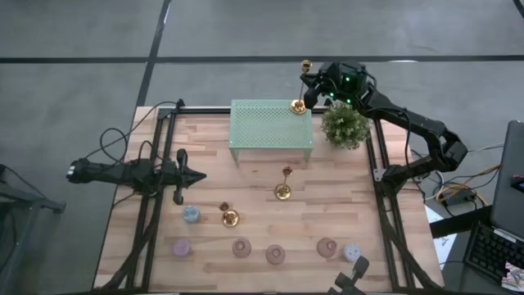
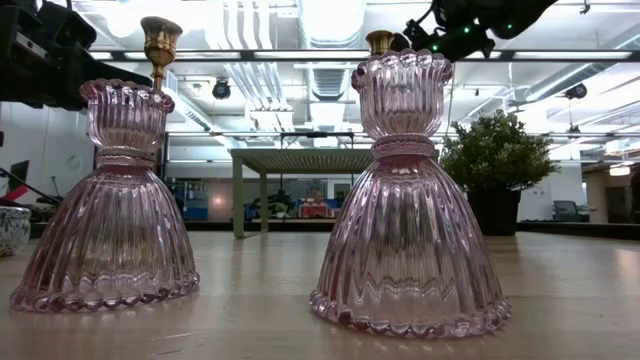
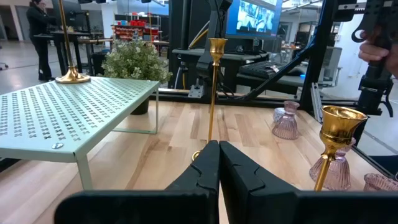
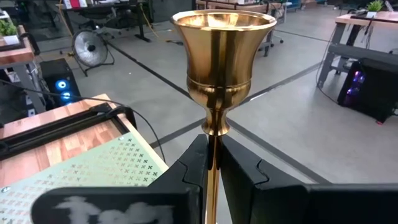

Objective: Pick & Place candle stick holders
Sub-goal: Put the bottom gold candle holder on the shelf, then put the top gold candle holder on the shelf aligned with the other gold candle holder

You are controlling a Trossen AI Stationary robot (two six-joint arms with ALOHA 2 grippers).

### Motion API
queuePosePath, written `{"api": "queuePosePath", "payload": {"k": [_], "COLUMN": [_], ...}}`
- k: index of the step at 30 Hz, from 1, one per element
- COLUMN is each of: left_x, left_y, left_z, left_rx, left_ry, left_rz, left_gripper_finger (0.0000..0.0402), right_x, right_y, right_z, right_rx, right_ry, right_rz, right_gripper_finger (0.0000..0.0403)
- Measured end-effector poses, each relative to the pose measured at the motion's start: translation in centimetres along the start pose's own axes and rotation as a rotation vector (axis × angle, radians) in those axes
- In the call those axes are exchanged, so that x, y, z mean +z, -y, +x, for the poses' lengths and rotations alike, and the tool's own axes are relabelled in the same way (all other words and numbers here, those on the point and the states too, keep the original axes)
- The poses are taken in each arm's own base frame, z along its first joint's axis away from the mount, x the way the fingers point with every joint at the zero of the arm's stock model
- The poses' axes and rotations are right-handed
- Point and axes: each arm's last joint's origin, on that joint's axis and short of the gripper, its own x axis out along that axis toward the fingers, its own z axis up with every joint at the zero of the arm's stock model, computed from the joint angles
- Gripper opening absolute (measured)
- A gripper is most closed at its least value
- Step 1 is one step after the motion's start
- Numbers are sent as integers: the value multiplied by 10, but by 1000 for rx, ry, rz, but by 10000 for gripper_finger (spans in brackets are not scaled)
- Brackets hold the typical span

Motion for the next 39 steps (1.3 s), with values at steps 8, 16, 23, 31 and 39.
{"api": "queuePosePath", "payload": {"k": [8, 16, 23, 31, 39], "left_x": [0, 0, 0, 0, 0], "left_y": [0, 0, 0, 0, 0], "left_z": [0, 0, 0, 0, 0], "left_rx": [0, 0, 0, 0, 0], "left_ry": [0, 0, 0, 0, 0], "left_rz": [0, 0, 0, 0, 0], "left_gripper_finger": [10, 10, 10, 10, 10], "right_x": [-1, -3, -5, -4, -2], "right_y": [0, 0, 0, -1, -6], "right_z": [0, 0, -1, -11, -33], "right_rx": [-2, -2, 2, 2, 53], "right_ry": [-1, -21, -38, -93, -158], "right_rz": [-3, 3, -3, -20, -6], "right_gripper_finger": [33, 34, 52, 121, 178]}}
